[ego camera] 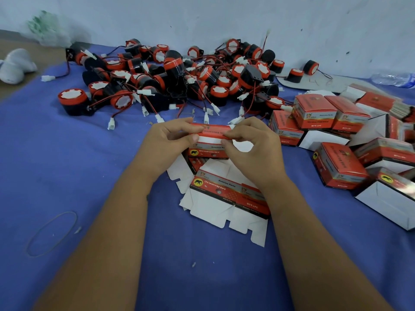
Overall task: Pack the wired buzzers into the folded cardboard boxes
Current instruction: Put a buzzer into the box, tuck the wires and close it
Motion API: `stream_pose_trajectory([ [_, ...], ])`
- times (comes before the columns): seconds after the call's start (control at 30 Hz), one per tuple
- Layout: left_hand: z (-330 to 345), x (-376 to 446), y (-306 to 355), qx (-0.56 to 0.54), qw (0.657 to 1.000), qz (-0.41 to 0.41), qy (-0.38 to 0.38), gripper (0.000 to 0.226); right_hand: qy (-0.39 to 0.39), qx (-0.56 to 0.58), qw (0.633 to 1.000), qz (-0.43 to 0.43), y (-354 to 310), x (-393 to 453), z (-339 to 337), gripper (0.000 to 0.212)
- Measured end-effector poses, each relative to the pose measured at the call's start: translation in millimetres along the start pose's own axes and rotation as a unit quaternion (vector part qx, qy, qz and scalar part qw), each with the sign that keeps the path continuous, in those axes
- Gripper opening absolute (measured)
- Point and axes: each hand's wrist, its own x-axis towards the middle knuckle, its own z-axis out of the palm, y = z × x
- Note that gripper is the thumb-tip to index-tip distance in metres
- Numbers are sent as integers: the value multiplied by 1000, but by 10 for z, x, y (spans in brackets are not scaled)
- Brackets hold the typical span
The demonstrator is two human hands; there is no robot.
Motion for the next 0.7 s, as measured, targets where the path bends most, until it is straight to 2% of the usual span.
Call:
stream_pose_trajectory([
  [0.13, -8, -20, 6, 87, 995, 45, 9, 27, -58, -54, 997, -11, -22, 3, 20, 25],
  [0.27, -26, 3, 4, 194, 977, 87, 13, 41, -43, -128, 990, -48, -90, 2, 61, 26],
  [0.37, 29, 25, -18, 265, 952, 142, 59, 35, -40, -118, 991, -59, -125, -10, 108, 30],
  [0.47, 89, 19, -20, 329, 919, 193, 97, 30, -29, -107, 993, -40, -109, 10, 117, 24],
  [0.57, 116, 18, -18, 353, 907, 206, 99, 27, -21, -106, 994, -23, -105, 24, 127, 20],
  [0.7, 119, 17, -29, 334, 920, 177, 100, 23, -16, -101, 995, -14, -143, 41, 163, 15],
])
